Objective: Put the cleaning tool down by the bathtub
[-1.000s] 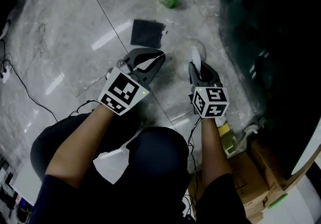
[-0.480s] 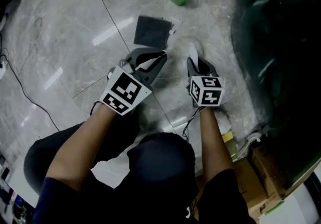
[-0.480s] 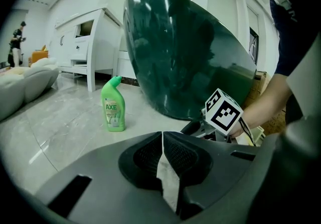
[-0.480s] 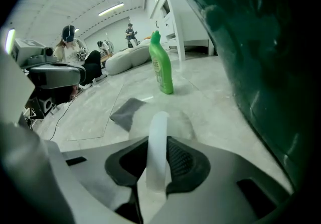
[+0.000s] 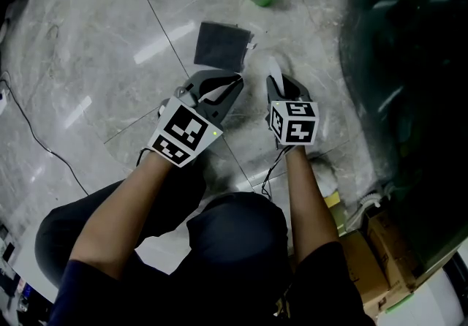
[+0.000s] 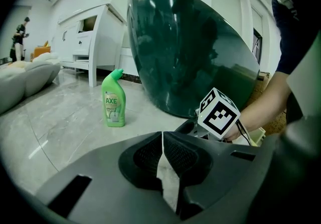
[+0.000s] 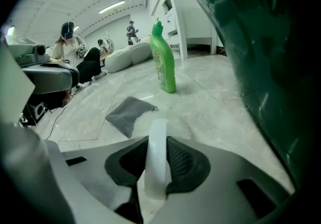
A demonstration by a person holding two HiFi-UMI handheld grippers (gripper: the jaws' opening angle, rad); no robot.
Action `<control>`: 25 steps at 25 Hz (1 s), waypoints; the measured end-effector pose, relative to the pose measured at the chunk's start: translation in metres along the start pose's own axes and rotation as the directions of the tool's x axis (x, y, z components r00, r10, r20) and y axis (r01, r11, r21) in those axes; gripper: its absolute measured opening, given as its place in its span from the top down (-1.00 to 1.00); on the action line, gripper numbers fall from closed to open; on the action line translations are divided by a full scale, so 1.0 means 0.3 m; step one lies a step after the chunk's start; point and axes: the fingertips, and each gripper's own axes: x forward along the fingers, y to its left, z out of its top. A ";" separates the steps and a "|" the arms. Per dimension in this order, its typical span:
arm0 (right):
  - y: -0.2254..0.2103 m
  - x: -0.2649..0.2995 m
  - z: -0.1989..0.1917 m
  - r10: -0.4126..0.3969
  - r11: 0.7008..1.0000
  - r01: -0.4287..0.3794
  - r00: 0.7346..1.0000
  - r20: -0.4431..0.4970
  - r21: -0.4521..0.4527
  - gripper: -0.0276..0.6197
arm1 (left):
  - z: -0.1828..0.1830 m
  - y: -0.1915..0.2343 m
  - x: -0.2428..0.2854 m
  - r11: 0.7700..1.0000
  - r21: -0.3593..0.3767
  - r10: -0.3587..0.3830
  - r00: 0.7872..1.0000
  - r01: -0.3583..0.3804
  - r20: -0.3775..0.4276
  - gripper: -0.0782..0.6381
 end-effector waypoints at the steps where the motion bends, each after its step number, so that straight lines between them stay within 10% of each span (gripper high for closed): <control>1: 0.000 0.001 0.000 -0.001 1.000 0.001 1.000 0.002 0.000 0.62 | -0.001 -0.001 0.004 1.000 0.000 -0.001 1.000 0.001 -0.002 0.68; 25: 0.019 -0.055 0.027 0.022 1.000 -0.020 0.996 0.081 -0.018 0.30 | -0.003 -0.056 0.026 0.999 0.033 -0.017 0.999 0.018 -0.035 0.68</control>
